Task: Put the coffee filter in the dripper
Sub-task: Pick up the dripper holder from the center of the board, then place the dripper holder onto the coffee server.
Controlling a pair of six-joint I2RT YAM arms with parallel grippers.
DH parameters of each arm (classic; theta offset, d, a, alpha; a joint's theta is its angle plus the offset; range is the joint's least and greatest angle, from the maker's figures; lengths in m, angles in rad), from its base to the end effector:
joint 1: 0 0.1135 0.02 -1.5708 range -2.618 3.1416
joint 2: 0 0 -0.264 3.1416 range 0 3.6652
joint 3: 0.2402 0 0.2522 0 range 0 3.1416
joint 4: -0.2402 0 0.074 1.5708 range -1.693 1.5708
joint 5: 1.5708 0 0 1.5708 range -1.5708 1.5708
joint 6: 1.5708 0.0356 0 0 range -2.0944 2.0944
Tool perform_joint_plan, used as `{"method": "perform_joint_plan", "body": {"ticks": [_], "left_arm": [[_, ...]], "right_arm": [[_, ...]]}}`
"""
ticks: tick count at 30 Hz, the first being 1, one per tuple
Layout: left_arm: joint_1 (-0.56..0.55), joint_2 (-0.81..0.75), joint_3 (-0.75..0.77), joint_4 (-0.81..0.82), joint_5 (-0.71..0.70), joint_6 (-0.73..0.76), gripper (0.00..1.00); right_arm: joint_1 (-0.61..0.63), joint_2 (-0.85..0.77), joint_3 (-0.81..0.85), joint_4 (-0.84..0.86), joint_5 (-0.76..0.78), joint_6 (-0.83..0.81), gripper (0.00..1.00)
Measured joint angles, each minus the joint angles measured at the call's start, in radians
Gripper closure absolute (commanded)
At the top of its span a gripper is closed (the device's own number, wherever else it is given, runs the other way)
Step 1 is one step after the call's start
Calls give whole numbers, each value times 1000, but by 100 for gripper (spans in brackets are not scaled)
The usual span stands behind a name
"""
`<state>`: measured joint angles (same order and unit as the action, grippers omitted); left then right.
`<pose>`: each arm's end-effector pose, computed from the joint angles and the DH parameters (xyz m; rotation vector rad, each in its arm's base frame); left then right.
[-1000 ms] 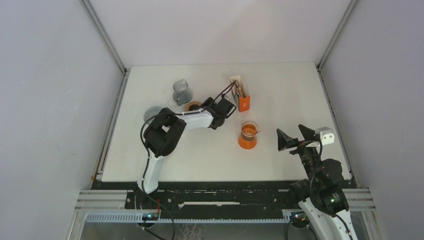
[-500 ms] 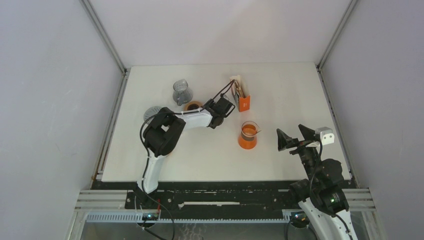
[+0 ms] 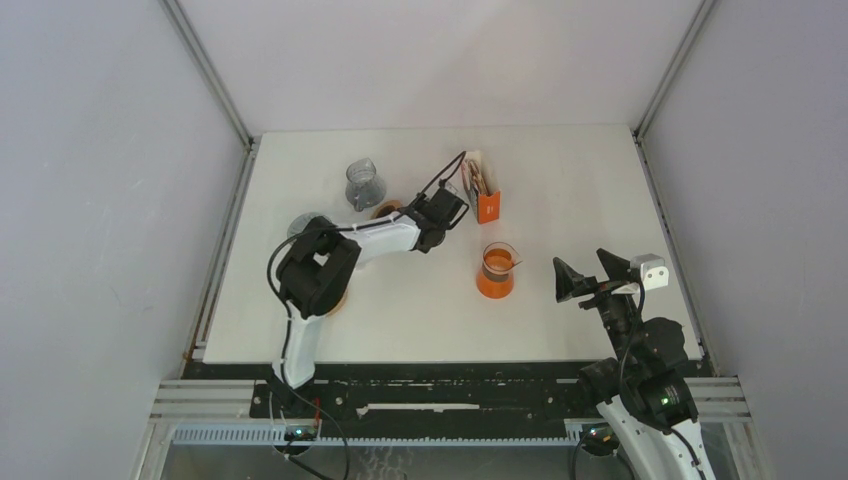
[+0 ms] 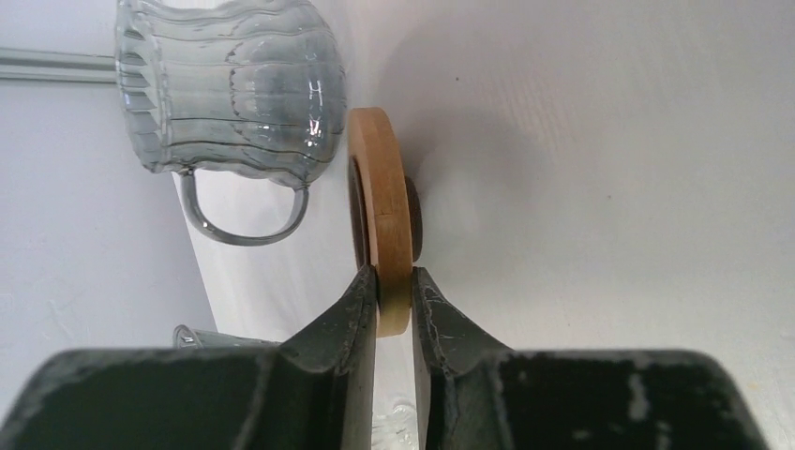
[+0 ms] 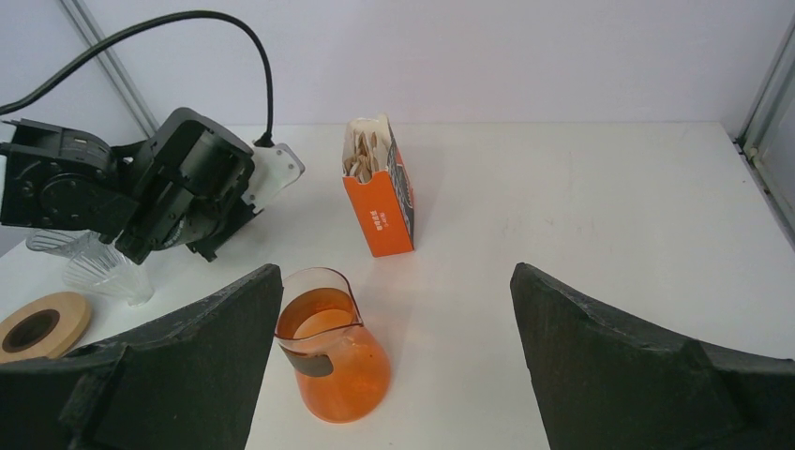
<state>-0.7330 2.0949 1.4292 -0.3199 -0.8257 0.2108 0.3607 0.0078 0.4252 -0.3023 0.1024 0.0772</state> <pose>0.3416 -0.2723 0.1562 0.7641 2.1552 0.7830 0.0615 0.0193 0.2823 -0.1231 1.4573 0.2829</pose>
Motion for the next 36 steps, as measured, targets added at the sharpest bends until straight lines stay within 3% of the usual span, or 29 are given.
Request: {"method": "perform_joint_plan", "body": {"ticks": [3,16,23,36], "left_arm": [[-10,-28,0,-7,2,0,100],[-76,-214,-10,-26,-10,35,100],[-167,-394,-119,46,-21,144,100],[-277,-641,-286,124,23,344,100]], "right_arm": [[0,0,0,0,0,0,0],[0,0,0,0,-3,5,0],[0,0,17,-5,-50,33,0],[1,164,304,-74,-105,132,0]]}}
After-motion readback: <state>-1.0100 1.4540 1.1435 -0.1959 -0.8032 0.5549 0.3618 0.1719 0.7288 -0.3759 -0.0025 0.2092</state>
